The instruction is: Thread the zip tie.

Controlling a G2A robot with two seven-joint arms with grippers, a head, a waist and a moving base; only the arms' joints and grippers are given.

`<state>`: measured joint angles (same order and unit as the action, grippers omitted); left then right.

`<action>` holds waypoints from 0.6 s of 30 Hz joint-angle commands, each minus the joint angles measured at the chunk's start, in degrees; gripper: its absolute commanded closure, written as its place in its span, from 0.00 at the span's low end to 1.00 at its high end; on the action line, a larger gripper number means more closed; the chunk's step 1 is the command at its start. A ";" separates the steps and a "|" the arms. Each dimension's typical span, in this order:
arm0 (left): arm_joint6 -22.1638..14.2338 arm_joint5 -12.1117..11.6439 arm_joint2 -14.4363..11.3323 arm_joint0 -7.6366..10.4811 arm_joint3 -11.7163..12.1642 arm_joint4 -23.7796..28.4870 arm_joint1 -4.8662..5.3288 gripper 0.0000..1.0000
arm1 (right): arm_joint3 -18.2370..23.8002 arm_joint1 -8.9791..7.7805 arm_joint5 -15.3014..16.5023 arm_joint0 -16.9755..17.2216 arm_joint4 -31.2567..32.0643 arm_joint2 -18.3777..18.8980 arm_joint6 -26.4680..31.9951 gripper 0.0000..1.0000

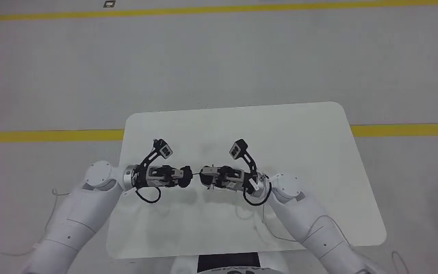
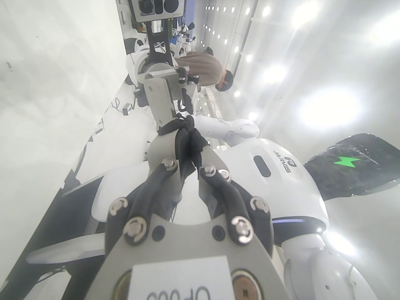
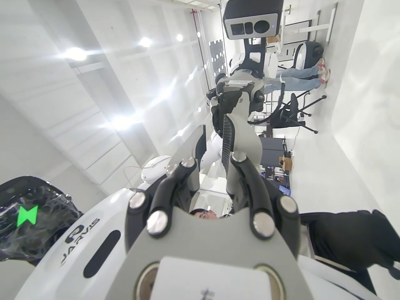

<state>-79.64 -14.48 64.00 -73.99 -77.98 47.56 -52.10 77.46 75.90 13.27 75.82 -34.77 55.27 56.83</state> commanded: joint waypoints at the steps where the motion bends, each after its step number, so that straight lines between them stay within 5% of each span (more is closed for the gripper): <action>1: 0.00 0.00 0.00 0.00 0.00 0.00 0.00 1.00 | -0.18 0.02 0.05 -0.15 -0.08 -0.17 -0.02 0.87; 18: 0.00 0.00 0.00 0.00 0.00 0.00 0.00 1.00 | -0.75 -0.08 0.38 -0.58 -0.38 -0.66 -0.29 1.00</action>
<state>-79.64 -14.48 64.00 -73.99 -77.98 47.56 -52.10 76.71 75.83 13.63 75.26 -35.22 54.62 56.57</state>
